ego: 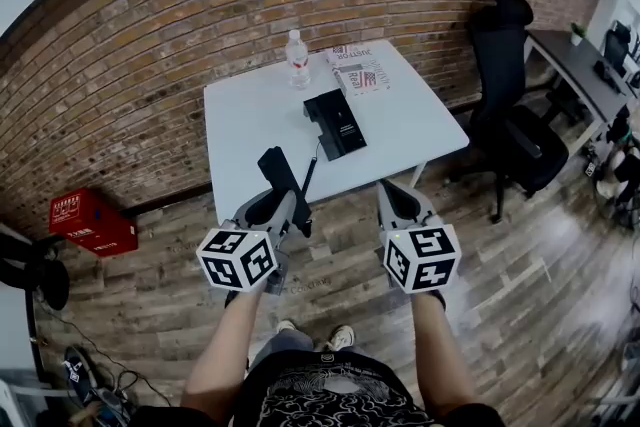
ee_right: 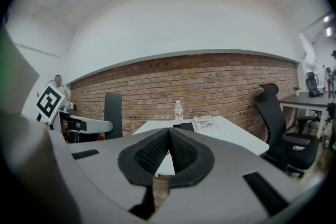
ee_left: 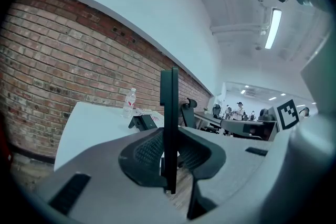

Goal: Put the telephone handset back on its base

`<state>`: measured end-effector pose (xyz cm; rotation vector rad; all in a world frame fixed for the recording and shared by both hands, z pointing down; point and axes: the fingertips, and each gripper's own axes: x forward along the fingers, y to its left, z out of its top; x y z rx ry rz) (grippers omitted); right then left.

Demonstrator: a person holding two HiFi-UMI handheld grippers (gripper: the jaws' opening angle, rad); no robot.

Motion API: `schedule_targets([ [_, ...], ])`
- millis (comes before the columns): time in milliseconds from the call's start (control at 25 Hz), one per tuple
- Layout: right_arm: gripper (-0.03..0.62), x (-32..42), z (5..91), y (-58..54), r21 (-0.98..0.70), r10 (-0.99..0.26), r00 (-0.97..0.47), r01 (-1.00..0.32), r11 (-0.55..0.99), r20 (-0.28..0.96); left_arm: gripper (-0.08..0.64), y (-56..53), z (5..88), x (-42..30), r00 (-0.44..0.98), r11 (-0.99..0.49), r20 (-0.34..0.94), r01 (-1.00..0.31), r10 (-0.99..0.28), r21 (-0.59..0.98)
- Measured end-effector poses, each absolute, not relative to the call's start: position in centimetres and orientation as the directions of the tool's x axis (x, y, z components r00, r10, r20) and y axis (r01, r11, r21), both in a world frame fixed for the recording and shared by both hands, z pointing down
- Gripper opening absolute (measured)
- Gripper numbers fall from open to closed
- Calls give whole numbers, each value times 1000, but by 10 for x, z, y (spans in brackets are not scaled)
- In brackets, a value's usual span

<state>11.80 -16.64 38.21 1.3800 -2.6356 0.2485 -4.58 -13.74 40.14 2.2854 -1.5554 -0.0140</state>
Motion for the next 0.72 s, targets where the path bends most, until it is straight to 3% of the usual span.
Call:
schedule_targets([
  [480,2,106,382,-210,-56,-798,-565,-822,567,208,78,-185,404,-43,438,-366,177,-870,-882,330],
  [720,2,92,384,-243,-50,-808,-547,-833,551,217,78,-227,419,-44,525,-421,167,-804,-835,420],
])
